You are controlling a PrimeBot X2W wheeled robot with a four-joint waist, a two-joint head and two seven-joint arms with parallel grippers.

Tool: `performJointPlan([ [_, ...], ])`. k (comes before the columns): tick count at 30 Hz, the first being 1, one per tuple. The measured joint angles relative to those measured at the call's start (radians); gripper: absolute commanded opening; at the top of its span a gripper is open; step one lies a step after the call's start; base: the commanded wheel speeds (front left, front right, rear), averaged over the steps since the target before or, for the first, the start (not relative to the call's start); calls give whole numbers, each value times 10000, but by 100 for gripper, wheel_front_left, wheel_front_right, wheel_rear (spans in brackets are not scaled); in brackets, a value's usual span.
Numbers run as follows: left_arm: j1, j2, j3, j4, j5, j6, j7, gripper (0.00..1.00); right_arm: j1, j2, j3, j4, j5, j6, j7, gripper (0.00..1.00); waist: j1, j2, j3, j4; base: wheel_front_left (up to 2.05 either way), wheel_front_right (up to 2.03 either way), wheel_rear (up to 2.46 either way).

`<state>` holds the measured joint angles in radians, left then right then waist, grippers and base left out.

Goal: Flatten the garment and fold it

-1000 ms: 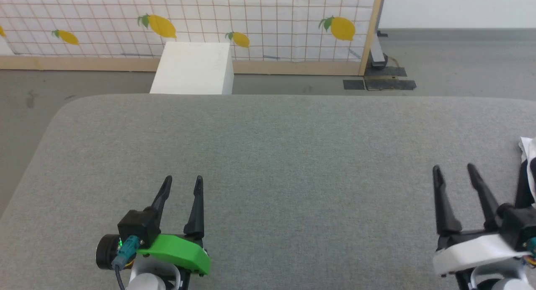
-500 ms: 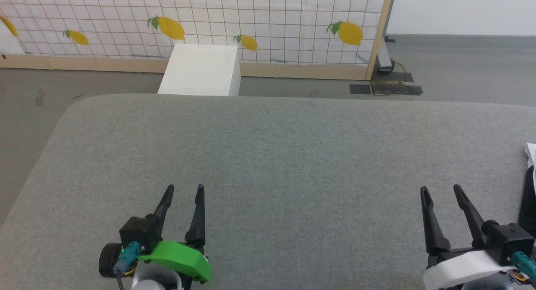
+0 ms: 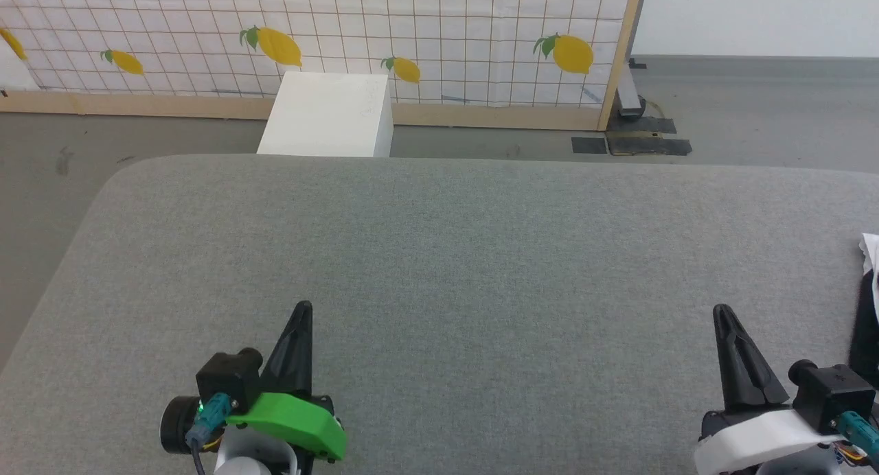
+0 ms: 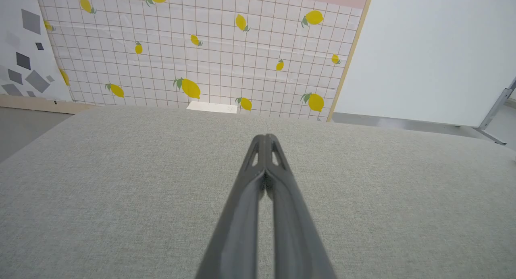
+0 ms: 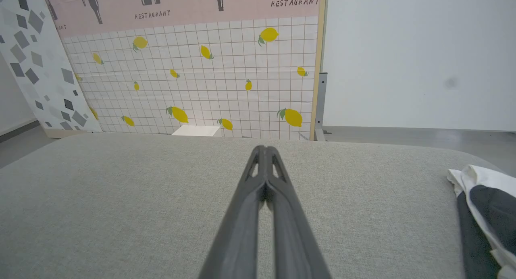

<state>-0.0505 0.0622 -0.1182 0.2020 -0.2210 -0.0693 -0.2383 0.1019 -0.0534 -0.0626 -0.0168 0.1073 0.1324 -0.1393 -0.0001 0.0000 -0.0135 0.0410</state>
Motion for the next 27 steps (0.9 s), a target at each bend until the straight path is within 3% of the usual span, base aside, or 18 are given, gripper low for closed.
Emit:
performJointPlan([
  [27, 22, -4, 253, -458, 477, 104, 535, 0, -107, 0, 136, 12, -207, 0, 301, 0, 0, 0, 30, -94, 0, 0, 0],
])
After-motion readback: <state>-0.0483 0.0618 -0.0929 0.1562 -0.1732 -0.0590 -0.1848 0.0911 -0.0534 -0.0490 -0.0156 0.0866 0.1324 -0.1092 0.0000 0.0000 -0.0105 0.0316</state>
